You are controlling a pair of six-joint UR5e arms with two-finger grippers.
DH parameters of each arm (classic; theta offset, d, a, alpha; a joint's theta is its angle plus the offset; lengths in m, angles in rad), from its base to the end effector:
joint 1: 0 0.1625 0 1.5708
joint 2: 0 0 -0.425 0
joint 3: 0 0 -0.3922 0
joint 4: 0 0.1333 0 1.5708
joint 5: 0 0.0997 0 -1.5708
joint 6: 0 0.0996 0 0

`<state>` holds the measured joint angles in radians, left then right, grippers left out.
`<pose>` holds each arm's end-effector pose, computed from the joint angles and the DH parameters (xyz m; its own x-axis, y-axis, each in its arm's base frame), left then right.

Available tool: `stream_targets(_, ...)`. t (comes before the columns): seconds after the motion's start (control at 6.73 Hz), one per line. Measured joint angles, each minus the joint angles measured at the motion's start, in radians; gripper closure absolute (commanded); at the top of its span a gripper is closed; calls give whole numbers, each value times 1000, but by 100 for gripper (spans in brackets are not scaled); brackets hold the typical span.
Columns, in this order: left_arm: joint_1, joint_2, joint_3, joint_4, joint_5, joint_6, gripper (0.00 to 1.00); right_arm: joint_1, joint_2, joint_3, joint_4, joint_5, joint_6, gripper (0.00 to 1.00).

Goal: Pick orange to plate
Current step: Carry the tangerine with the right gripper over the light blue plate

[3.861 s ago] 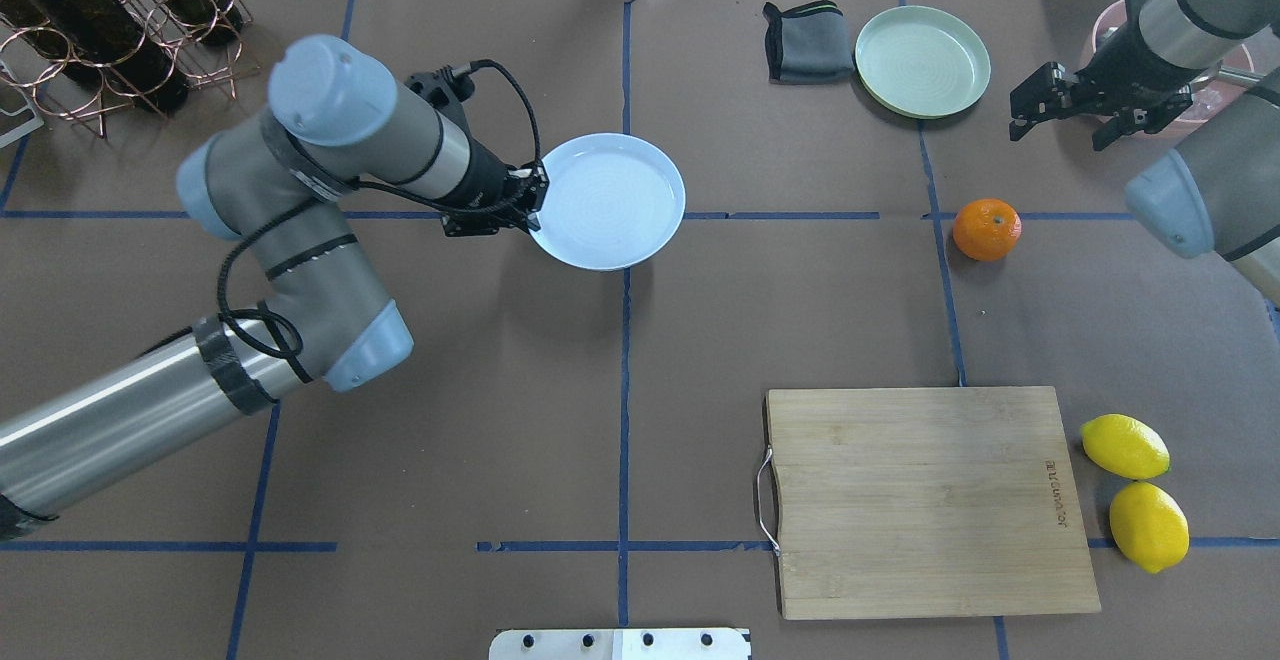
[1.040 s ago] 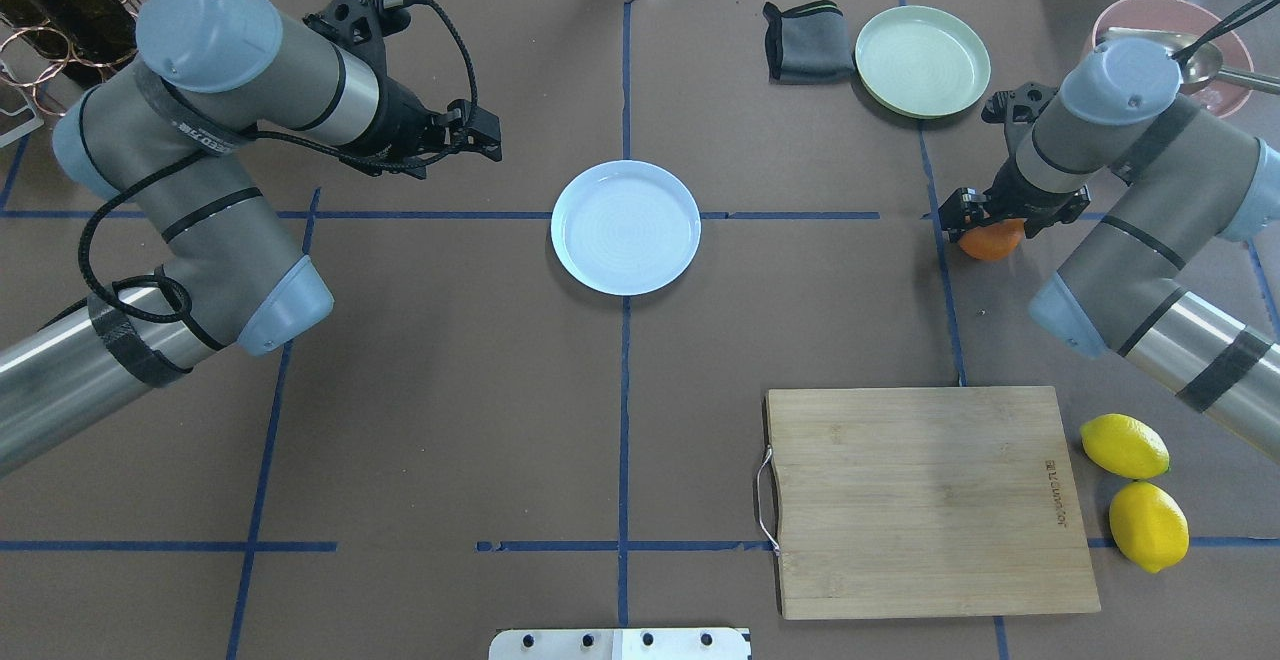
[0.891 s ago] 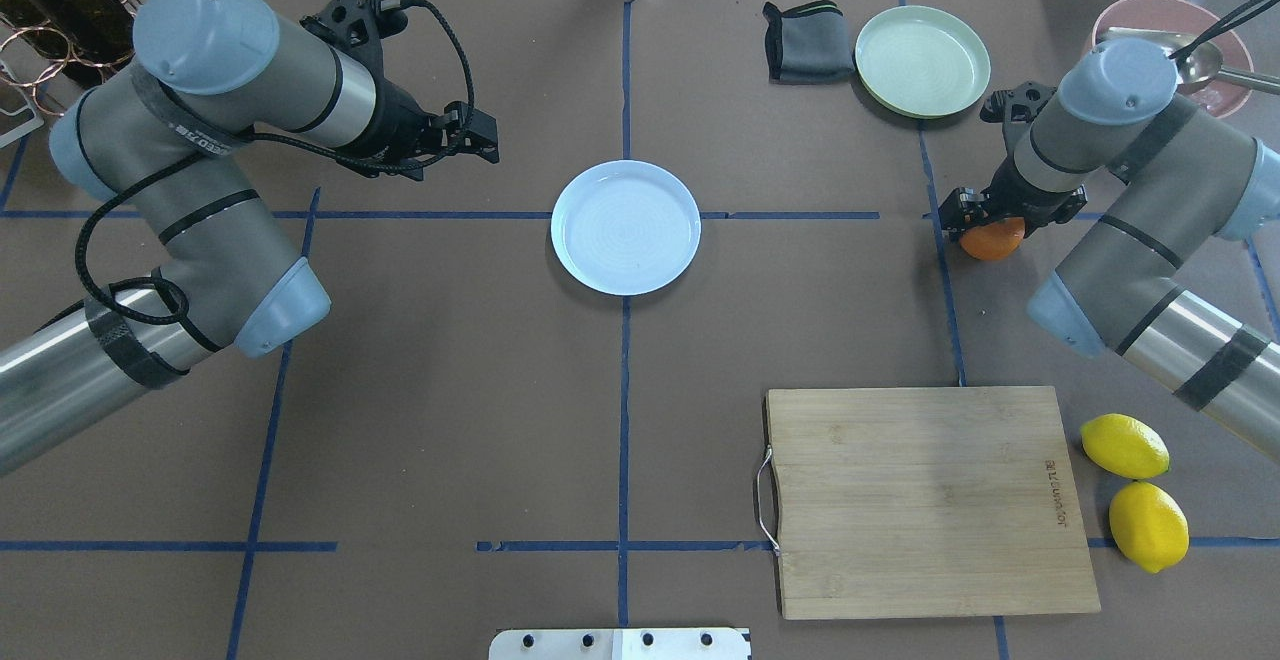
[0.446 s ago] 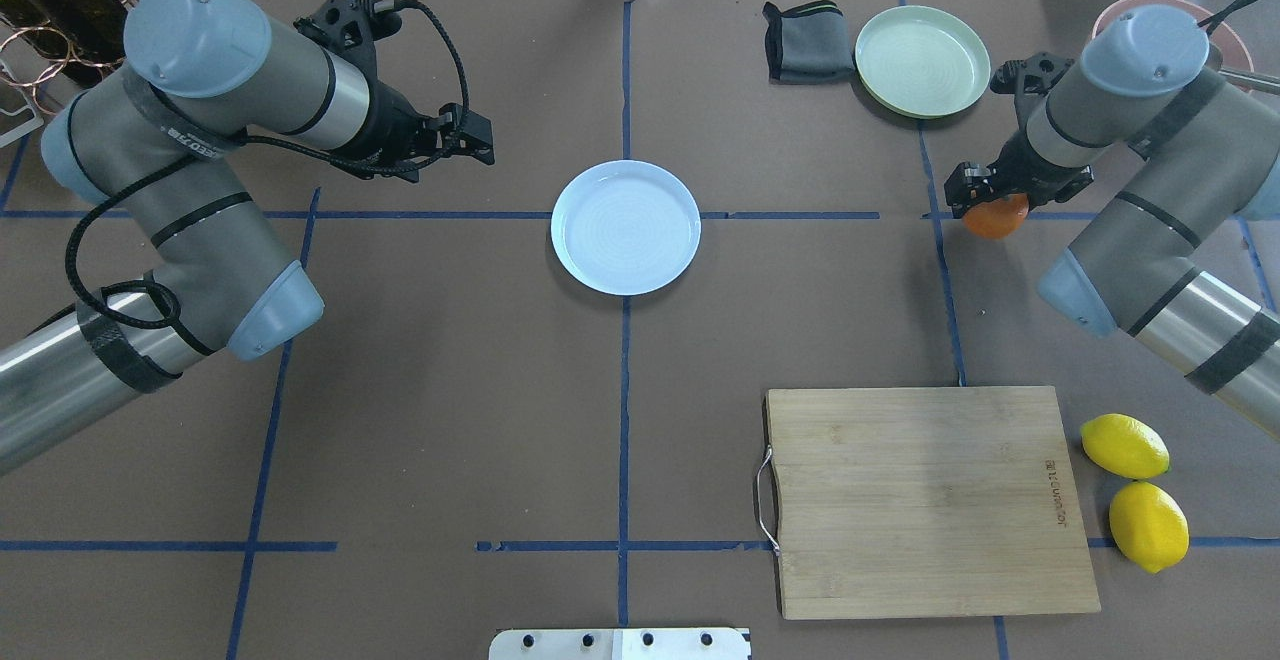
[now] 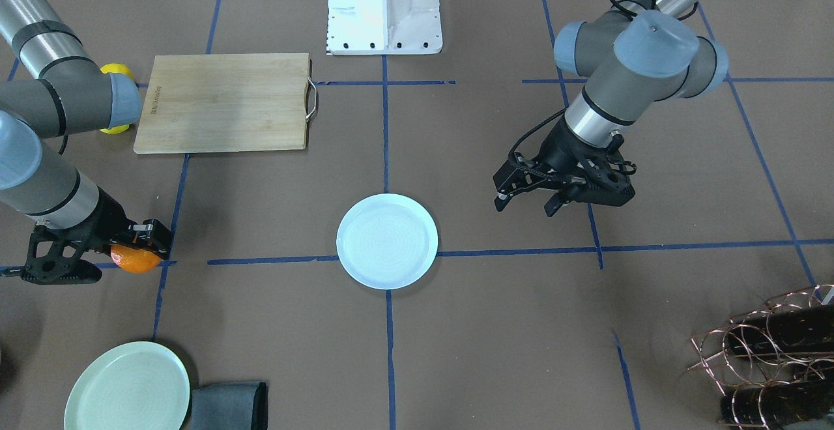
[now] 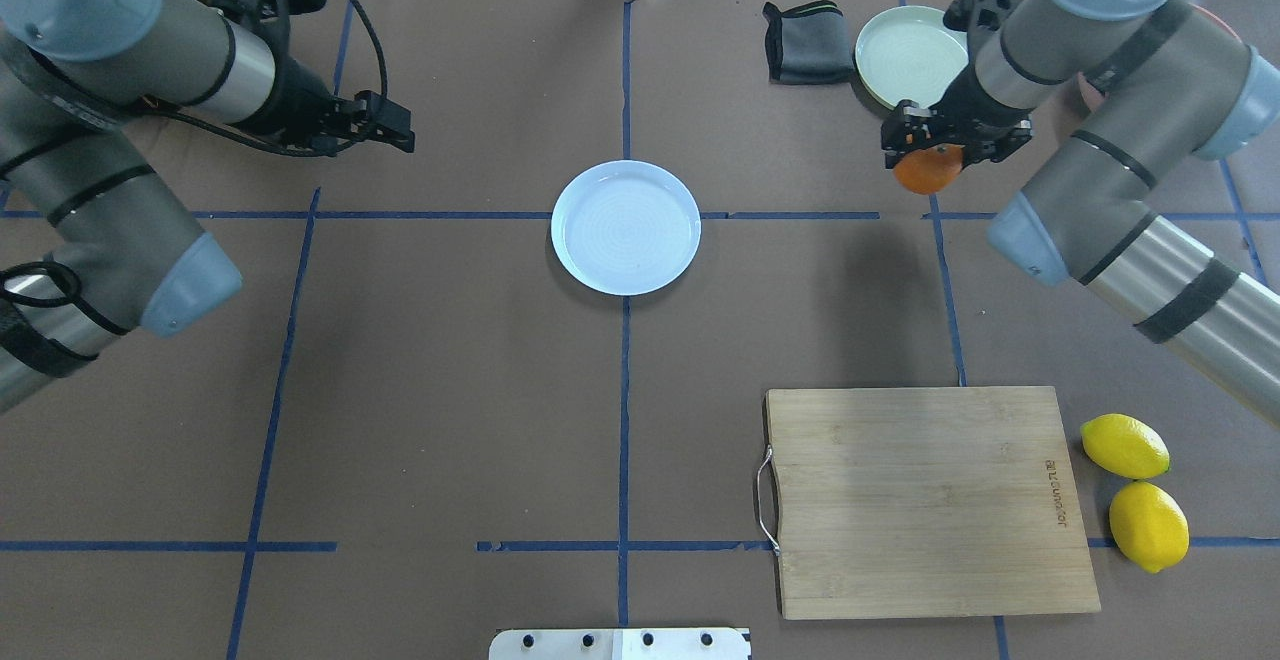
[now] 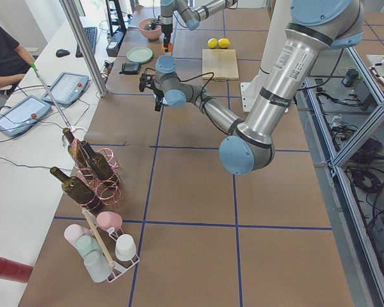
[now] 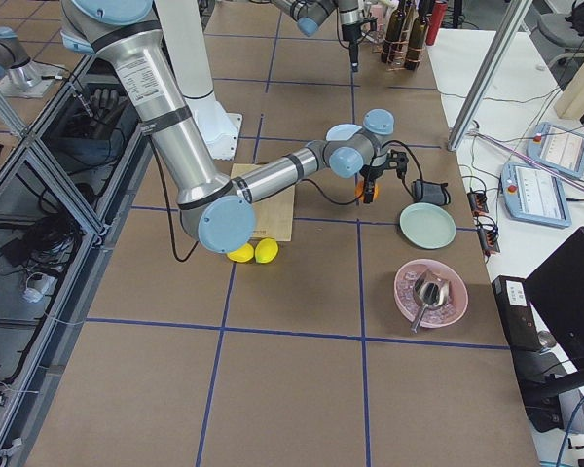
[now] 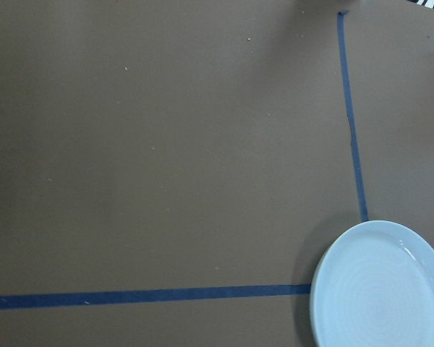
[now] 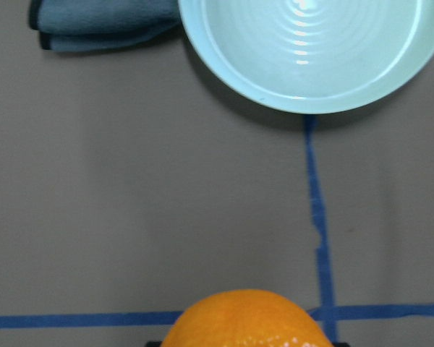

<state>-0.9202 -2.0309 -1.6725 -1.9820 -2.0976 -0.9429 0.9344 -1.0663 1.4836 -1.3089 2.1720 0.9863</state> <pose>0.3262 -0.5660 0.3004 0.5321 0.1394 -0.8351 0.1527 0.9544 0.2566 -0.3500 -0.6032 0.3769 0.6351 0.0938 0.7667 -0.1219 0.9923 -0.0204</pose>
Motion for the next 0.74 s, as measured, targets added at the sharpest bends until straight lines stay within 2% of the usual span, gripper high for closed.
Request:
stream_targets(0.3, -131, 11, -35, 205, -14, 320, 0, -119, 143, -47, 2, -81, 191, 100)
stream_targets(0.59, -249, 62, -46, 254, -41, 636, 0, -248, 318, -182, 5, -231, 305, 100)
stream_targets(0.74, -285, 76, -46, 259, -57, 708, 0, -288, 401, -271, 6, -278, 319, 100)
